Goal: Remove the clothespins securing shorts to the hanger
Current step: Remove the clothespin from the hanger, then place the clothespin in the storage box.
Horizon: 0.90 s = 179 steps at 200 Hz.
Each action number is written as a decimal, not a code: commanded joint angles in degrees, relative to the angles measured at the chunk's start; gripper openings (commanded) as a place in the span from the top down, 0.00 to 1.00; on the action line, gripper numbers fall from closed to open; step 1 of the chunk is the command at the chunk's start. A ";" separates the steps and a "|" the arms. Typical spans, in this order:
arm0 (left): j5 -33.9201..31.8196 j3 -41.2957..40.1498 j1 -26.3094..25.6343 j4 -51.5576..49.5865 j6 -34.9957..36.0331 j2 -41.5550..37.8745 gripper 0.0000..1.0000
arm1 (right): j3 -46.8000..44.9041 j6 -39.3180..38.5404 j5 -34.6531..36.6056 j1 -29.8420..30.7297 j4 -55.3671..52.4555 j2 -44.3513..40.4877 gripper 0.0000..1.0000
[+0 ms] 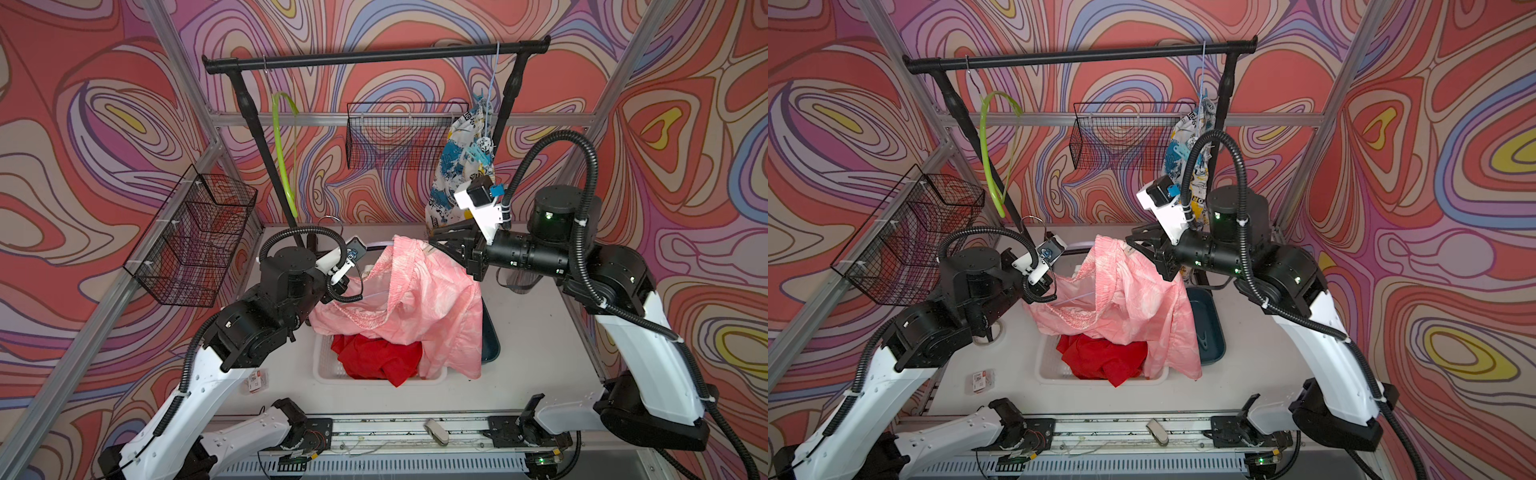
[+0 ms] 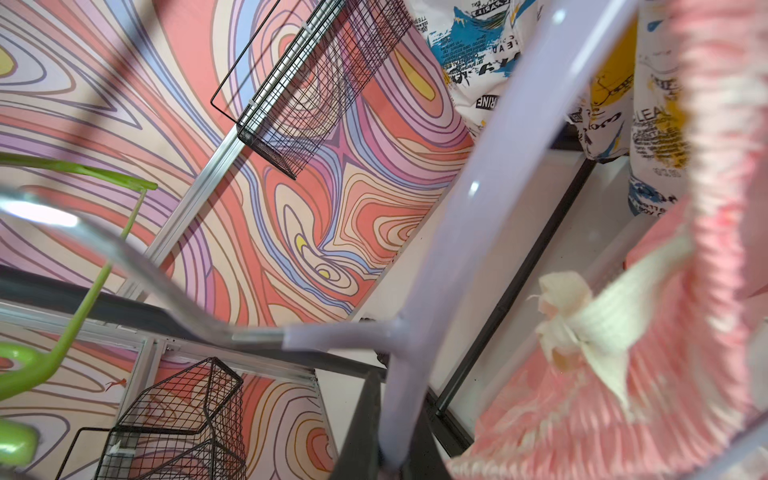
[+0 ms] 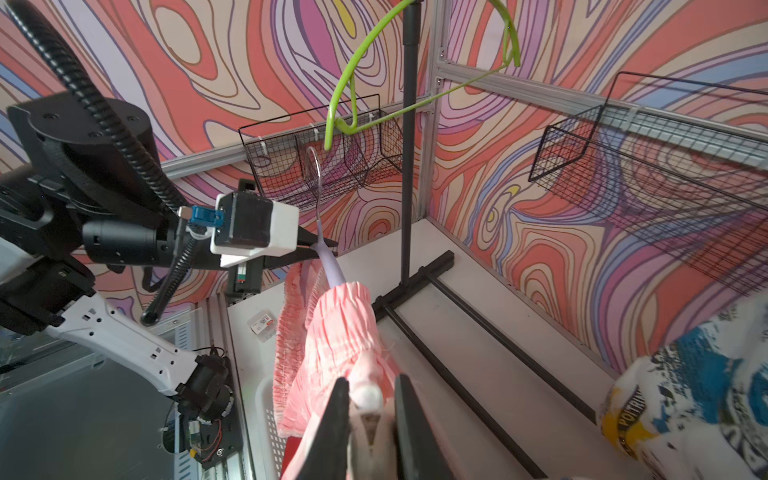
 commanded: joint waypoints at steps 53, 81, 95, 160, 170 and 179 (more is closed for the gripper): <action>-6.78 2.99 1.91 0.05 -3.46 -1.41 1.00 | -13.69 0.26 21.25 -1.91 3.76 -15.08 1.00; -6.20 2.25 2.91 0.21 -4.11 -1.42 1.00 | -14.35 1.33 20.82 -1.91 3.35 -18.51 1.00; -5.86 1.89 3.25 0.38 -4.34 -1.43 1.00 | -15.29 1.87 21.92 -1.91 1.89 -18.50 1.00; -4.55 4.05 3.89 -0.45 -5.00 -0.39 1.00 | -31.23 12.46 30.71 -1.91 -5.73 -16.92 1.00; -4.02 4.47 3.89 -0.66 -5.44 -0.29 1.00 | -36.50 14.80 30.47 -1.91 -5.35 -17.31 1.00; -3.88 4.69 3.89 -0.75 -5.62 -0.05 1.00 | -40.55 16.91 30.77 -1.91 -5.01 -17.78 1.00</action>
